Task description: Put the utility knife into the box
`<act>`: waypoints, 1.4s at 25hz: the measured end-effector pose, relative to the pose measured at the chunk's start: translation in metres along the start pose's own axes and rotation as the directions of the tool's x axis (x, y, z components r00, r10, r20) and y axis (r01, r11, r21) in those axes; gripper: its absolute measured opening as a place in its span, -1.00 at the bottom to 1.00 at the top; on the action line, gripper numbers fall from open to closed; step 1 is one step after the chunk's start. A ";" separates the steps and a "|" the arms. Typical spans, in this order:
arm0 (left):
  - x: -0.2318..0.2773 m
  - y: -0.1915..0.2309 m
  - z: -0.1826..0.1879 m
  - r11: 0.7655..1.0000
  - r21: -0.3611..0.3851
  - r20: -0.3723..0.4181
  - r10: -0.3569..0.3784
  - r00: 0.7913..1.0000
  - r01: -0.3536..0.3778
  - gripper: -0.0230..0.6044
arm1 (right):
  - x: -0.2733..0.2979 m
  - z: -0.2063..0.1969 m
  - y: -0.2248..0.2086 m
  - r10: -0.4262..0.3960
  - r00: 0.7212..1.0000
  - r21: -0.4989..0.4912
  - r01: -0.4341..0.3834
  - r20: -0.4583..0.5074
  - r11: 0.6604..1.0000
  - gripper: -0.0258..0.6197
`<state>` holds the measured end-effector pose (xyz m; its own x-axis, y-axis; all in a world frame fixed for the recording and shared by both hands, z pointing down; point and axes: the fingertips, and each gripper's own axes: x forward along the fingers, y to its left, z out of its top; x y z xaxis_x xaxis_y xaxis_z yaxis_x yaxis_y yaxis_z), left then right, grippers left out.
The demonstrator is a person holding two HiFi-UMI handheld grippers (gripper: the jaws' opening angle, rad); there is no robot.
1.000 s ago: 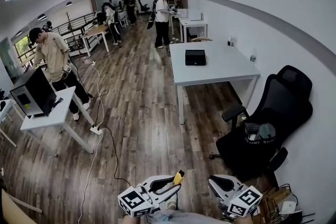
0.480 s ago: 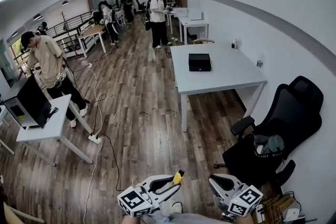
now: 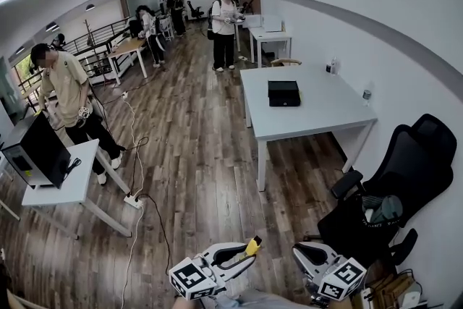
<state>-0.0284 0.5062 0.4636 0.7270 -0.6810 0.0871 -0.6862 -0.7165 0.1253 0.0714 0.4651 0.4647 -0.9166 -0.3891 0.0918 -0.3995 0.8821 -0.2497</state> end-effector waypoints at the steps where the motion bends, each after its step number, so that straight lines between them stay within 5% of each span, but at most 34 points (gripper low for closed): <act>1: -0.002 0.003 -0.002 1.000 -0.002 -0.002 -0.005 1.000 0.005 -0.53 | 0.003 0.000 0.001 -0.004 1.000 -0.005 0.004 -0.003 1.000 -0.81; 19: 0.016 0.043 -0.015 0.999 -0.026 -0.036 -0.048 0.998 0.047 -0.53 | 0.034 0.002 -0.035 -0.048 0.998 -0.044 0.046 -0.051 0.998 -0.81; 35: 0.113 0.157 0.017 0.999 0.001 -0.050 -0.050 0.997 0.050 -0.53 | 0.108 0.045 -0.164 -0.036 0.999 -0.058 0.034 -0.037 0.998 -0.81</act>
<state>-0.0540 0.3140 0.4766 0.7606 -0.6360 0.1301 -0.6490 -0.7498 0.1289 0.0392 0.2664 0.4725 -0.9016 -0.4105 0.1366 -0.4305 0.8823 -0.1903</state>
